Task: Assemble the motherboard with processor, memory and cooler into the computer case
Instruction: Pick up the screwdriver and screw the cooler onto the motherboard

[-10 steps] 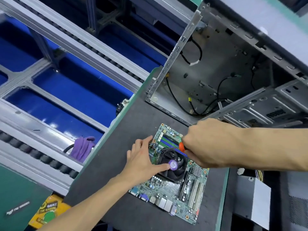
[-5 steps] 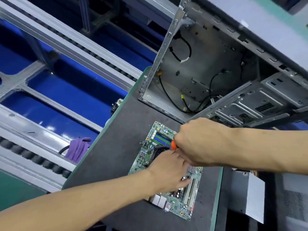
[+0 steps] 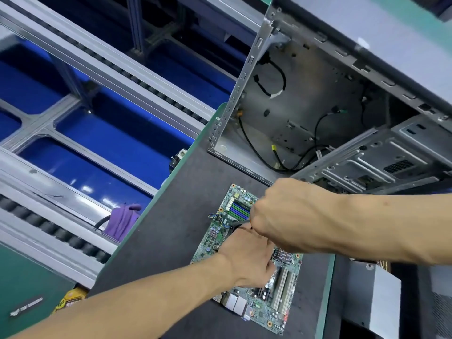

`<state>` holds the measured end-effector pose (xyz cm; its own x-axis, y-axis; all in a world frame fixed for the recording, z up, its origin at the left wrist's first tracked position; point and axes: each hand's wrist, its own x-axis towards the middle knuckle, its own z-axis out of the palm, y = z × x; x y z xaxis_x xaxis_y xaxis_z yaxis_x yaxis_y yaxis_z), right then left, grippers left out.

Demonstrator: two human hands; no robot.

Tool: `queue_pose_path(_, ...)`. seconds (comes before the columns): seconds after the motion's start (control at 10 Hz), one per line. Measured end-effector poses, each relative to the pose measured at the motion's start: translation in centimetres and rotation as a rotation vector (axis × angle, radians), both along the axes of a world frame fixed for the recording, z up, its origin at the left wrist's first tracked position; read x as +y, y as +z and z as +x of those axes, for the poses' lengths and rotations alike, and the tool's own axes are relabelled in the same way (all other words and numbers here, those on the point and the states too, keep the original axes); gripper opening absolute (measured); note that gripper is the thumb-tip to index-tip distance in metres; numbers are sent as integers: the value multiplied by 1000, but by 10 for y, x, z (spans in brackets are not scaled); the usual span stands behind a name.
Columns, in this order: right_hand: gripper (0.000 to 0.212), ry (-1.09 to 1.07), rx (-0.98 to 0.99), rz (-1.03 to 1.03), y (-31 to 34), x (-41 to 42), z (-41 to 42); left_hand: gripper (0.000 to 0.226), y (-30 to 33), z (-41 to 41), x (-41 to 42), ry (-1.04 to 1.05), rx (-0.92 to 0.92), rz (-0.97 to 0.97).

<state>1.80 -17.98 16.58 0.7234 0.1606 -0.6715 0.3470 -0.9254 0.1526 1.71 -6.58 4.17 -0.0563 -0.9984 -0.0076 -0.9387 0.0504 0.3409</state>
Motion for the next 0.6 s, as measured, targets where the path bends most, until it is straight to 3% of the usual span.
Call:
queue_pose_path(0.1,28,32,22,16,3,-1,11,42,10,3,2,-34,1,46)
queue_pose_path(0.2,47,45,-9,37,23,2,15,30,7,4,-3,-28,-130,16)
queue_pose_path(0.3,39,-224,-2,55,28,-3,15,48,-8,-3,-5,22,-151,-75)
queue_pose_path(0.4,38,-891,238,137,32,0,21,54,-17,-5,-5,32,-148,-86)
queue_pose_path(0.5,25,-1674,583,364,26,3,24,38,-12,-3,-2,11,-125,-103)
queue_pose_path(0.6,21,-1973,762,471,26,0,31,35,-17,-4,-3,29,-134,-145)
